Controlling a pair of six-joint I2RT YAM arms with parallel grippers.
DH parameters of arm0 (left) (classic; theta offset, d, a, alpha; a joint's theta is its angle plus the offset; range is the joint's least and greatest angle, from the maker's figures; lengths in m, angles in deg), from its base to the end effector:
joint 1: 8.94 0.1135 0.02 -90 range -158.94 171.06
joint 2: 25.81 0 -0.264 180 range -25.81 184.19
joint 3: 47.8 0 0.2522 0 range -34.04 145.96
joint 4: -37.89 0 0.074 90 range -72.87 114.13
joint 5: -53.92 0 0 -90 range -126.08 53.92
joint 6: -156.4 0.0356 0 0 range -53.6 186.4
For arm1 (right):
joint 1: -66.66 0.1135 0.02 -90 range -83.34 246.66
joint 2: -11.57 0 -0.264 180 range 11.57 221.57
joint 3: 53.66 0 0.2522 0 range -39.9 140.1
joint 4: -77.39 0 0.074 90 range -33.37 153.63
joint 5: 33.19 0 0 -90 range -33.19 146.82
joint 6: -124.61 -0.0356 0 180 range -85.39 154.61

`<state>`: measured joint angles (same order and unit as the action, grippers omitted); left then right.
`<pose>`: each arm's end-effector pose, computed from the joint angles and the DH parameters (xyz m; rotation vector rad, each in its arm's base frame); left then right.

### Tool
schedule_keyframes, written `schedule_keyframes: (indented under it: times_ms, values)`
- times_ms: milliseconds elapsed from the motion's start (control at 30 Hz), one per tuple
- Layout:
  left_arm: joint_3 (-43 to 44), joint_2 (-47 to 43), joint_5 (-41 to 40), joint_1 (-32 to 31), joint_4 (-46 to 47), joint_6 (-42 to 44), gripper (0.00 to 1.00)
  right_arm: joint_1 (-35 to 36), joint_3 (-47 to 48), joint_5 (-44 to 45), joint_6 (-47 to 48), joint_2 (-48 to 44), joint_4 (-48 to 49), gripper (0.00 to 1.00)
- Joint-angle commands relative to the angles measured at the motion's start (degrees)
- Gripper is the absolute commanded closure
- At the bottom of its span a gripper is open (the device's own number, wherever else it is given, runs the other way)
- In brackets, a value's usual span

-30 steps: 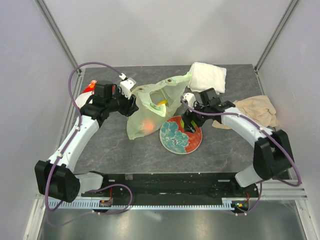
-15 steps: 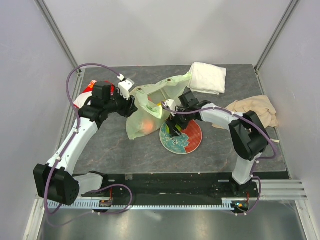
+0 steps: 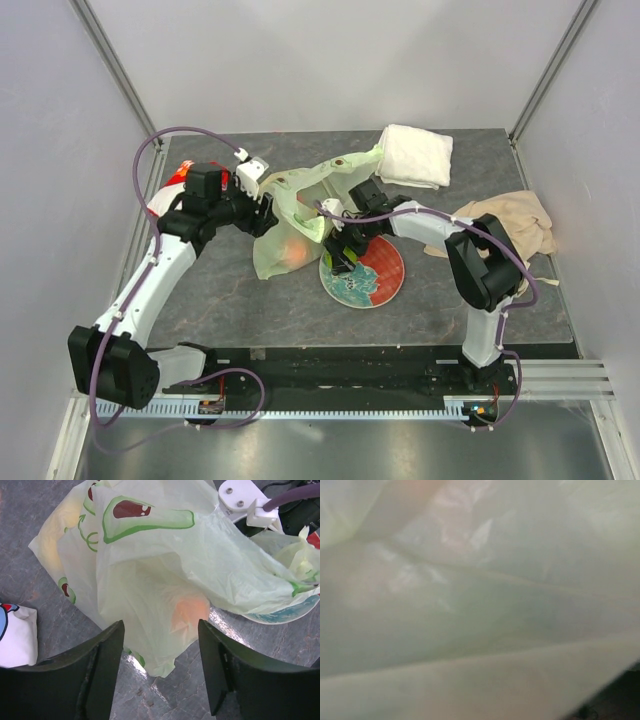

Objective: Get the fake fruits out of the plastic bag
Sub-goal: Place the fake fruit on the plate, then take out the fake fruit from the plastic bag.

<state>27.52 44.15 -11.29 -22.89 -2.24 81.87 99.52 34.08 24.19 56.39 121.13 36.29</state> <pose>0.2565 -0.0791 0.3244 0.7795 2.0025 -0.4543 0.3171 0.2277 0.1759 -1.3624 2.2363 0.8215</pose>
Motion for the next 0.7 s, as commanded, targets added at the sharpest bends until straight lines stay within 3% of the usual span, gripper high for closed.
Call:
schedule_keyframes:
  times_ms: [0, 133, 333, 500, 667]
  values:
    - [2.3, 0.4, 1.4, 0.2, 1.6, -2.0, 0.29, -0.3, 0.2, -1.1, 1.6, -4.6, -3.0, 0.02]
    - [4.3, -0.3, 3.5, 0.0, -0.6, -2.1, 0.23, -3.9, 2.2, -1.4, 1.6, -9.4, -7.4, 0.02]
    - [13.8, -1.7, 8.3, -2.7, -7.3, -0.8, 0.23, -15.3, 13.0, -7.8, 9.5, -15.0, -26.7, 0.02]
    - [16.5, 0.7, 12.0, -5.8, -8.4, 2.4, 0.22, -16.6, 20.0, -8.4, 9.4, -12.5, -26.6, 0.02]
    - [19.5, 5.4, 12.0, -13.4, -8.4, 8.9, 0.20, -16.5, 23.6, -12.6, 0.9, -6.6, -18.7, 0.07]
